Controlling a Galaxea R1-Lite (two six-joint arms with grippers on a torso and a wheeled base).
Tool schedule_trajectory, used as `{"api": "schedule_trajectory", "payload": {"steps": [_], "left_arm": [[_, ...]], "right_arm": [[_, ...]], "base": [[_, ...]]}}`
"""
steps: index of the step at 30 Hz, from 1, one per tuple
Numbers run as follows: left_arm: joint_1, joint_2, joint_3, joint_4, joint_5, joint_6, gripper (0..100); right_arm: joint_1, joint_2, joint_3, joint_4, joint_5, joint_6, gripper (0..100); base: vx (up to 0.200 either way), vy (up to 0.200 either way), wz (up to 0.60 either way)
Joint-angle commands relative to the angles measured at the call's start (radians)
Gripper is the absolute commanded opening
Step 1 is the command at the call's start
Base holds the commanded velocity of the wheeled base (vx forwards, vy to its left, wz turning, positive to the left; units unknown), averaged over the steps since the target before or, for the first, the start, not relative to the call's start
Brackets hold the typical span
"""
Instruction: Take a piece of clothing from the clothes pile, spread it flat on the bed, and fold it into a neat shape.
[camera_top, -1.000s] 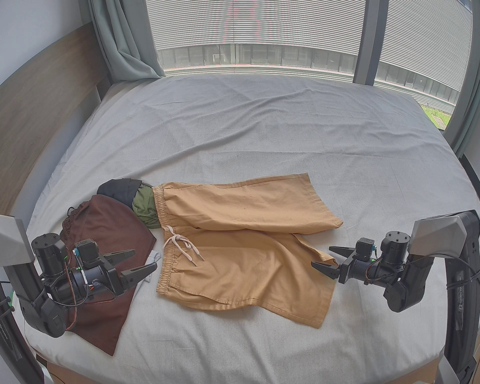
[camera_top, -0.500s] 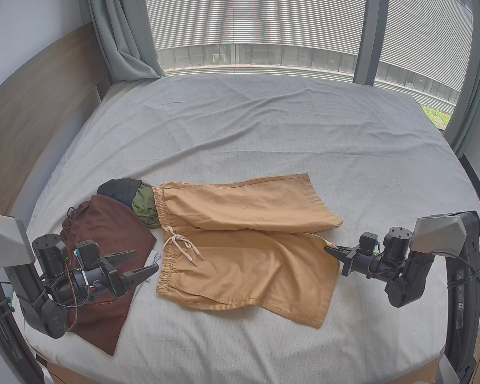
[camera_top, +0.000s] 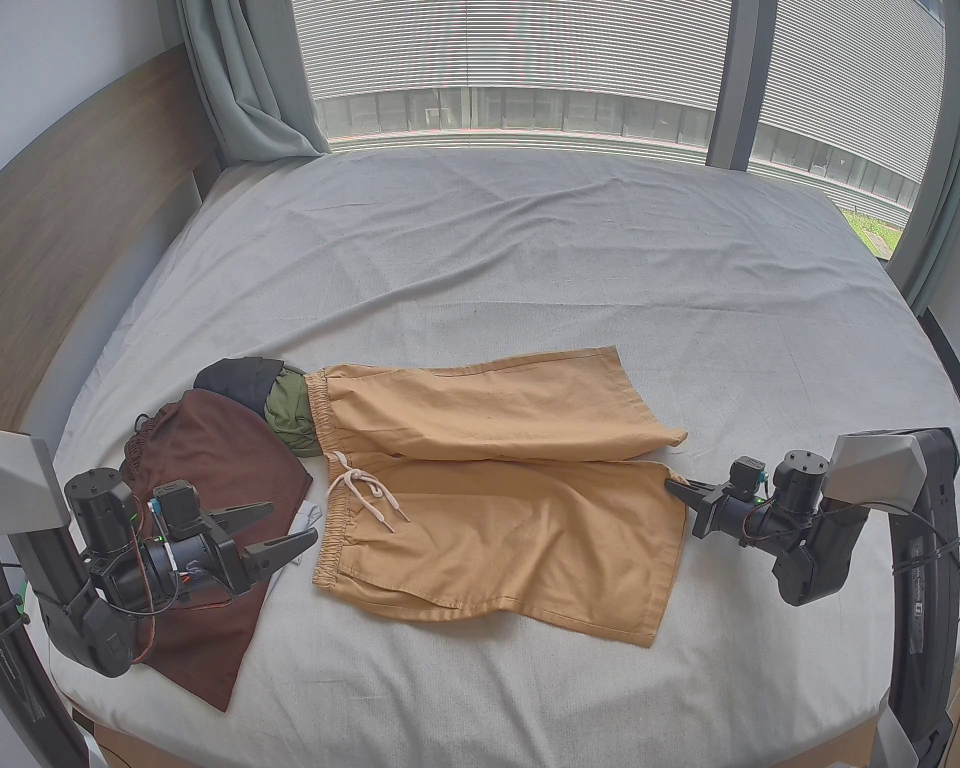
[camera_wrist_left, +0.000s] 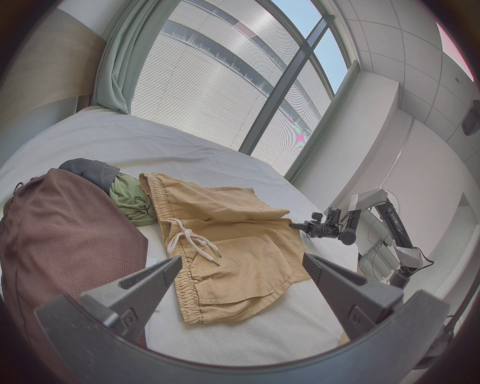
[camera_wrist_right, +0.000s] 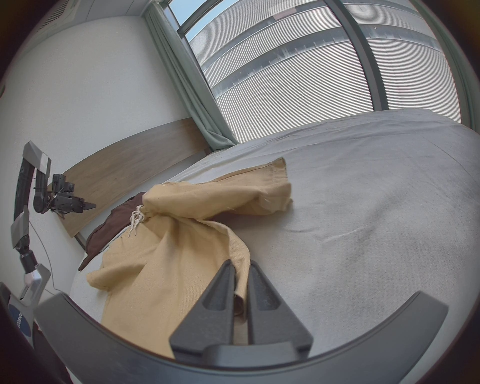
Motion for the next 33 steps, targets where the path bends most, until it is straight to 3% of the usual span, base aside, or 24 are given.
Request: {"api": "schedule_trajectory", "payload": {"steps": [1,13,14,18,33], "left_arm": [[0.0,0.004,0.0,0.0,0.0,-0.001,100],[0.002,0.008,0.0,0.0,0.0,-0.001,100],[0.002,0.008,0.0,0.0,0.002,-0.002,100],[0.002,0.008,0.0,0.0,0.0,-0.002,100],[0.003,0.008,0.006,0.0,0.002,-0.001,100]], "right_arm": [[-0.011,0.033,-0.031,-0.001,-0.011,0.006,0],[-0.018,0.044,-0.054,-0.003,-0.011,0.013,0],[-0.018,0.044,-0.054,-0.004,-0.011,0.011,100],[-0.016,0.039,-0.066,-0.007,-0.012,0.013,100],[0.007,-0.216,0.161,-0.003,0.025,-0.003,100]], "base": [[0.0,0.0,0.0],[0.0,0.0,0.0],[0.0,0.0,0.0],[0.0,0.0,0.0],[0.0,0.0,0.0]]}}
